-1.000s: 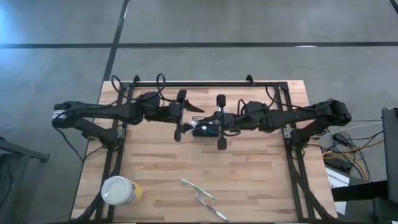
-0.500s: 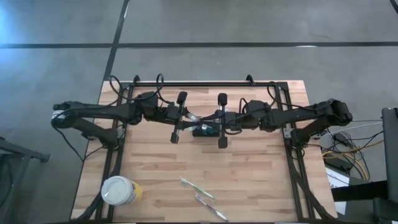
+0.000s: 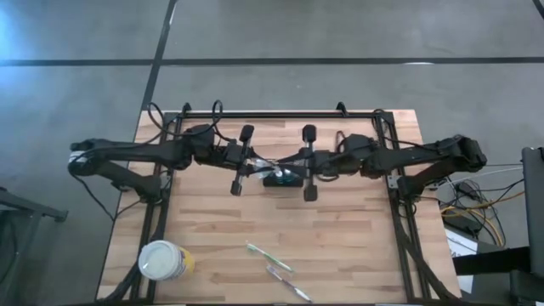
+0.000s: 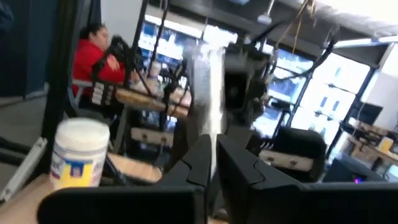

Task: Pick & Place toothbrushing station
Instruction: Put the blue toothbrush into the wire organizer

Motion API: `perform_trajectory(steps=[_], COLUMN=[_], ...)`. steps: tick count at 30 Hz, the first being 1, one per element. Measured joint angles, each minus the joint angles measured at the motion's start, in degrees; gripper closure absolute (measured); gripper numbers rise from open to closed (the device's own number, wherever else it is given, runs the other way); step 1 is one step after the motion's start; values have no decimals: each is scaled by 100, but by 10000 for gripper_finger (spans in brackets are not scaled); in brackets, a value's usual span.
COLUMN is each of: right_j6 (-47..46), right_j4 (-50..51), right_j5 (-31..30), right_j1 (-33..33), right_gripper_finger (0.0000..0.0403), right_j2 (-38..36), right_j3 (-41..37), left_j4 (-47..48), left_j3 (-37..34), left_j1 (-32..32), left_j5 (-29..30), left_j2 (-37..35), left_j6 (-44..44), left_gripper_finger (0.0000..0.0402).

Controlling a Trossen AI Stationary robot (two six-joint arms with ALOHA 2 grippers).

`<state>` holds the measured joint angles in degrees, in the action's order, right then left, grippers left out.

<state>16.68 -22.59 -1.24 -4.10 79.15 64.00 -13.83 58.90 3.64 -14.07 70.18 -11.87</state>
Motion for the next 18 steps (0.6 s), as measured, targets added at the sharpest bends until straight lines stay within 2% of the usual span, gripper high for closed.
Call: perform_trajectory(steps=[6, 10, 18], right_j6=[-113, -213, -719], right_j4=[9, 8, 438], right_j5=[36, 35, 21], right_j1=[0, 0, 0], right_gripper_finger=[346, 331, 340], right_j2=[-640, -1329, -2989], right_j3=[-386, -888, -2040], left_j4=[546, 1135, 1634], left_j3=[-12, -23, -586], left_j1=[-2, -4, 2], left_j5=[74, 311, 507], left_j2=[-464, -974, -2190], left_j6=[-4, -49, -6], left_gripper_finger=[380, 380, 380])
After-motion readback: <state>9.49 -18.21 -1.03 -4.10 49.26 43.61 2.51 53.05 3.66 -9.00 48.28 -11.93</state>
